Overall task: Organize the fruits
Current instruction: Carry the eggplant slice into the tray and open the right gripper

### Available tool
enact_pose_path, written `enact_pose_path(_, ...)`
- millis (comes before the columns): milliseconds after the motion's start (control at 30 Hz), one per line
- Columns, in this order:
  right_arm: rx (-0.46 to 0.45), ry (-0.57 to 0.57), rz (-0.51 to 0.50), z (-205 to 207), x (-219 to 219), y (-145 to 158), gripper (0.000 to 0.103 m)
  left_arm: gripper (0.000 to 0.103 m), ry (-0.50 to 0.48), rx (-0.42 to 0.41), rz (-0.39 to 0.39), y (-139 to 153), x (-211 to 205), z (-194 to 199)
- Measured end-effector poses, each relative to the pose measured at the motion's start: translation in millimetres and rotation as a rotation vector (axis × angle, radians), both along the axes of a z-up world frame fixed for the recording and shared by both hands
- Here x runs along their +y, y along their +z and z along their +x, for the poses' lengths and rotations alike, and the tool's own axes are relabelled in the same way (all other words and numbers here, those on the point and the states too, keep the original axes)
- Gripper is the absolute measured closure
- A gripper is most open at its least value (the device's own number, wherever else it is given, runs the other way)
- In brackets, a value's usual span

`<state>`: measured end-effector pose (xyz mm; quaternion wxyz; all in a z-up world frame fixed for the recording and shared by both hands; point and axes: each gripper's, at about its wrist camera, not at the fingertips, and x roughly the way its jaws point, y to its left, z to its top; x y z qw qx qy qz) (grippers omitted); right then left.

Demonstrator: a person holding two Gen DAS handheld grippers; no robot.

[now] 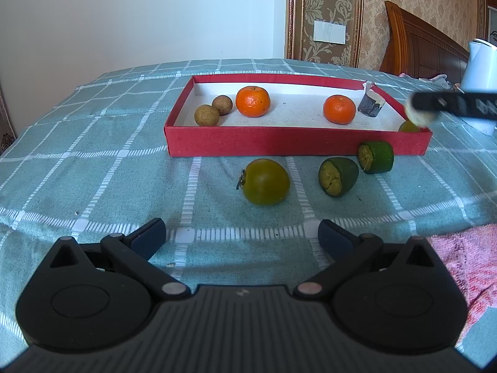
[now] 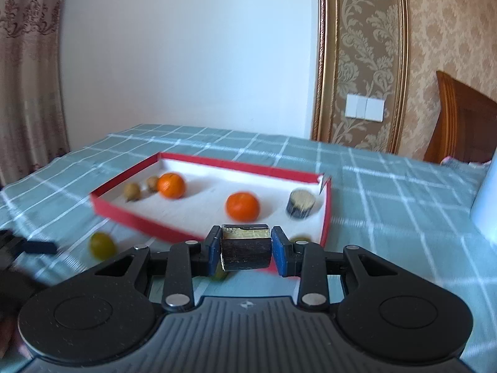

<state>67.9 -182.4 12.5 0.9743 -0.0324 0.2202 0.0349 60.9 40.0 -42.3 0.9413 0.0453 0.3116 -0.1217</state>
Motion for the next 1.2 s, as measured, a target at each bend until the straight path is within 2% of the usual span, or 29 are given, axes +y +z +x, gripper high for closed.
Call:
enact_pose_path(200, 0.033, -0.044, -0.031, 48.5, -1.8, -1.3, 0.069, 0.000, 0.000, 0.000, 0.000, -0.2, 0.0, 0.0)
enact_pose_path(433, 0.101, -0.080, -0.044, 85.0, -6.8, -20.7, 0.069, 0.000, 0.000, 0.000, 0.000, -0.1, 0.0, -0.1)
enact_pose_path(633, 0.148, -0.089, -0.039, 96.3, -10.6, -34.5, 0.069, 0.000, 0.000, 0.000, 0.000, -0.1, 0.0, -0.1)
enact_pose_path(1133, 0.152, -0.085, -0.044, 97.4, -9.8, -39.4, 0.069, 0.000, 0.000, 0.000, 0.000, -0.2, 0.0, 0.1)
enact_pose_path(1200, 0.162, -0.072, -0.033, 97.8, -10.8, -39.7, 0.063, 0.000, 0.000, 0.000, 0.000, -0.2, 0.0, 0.1)
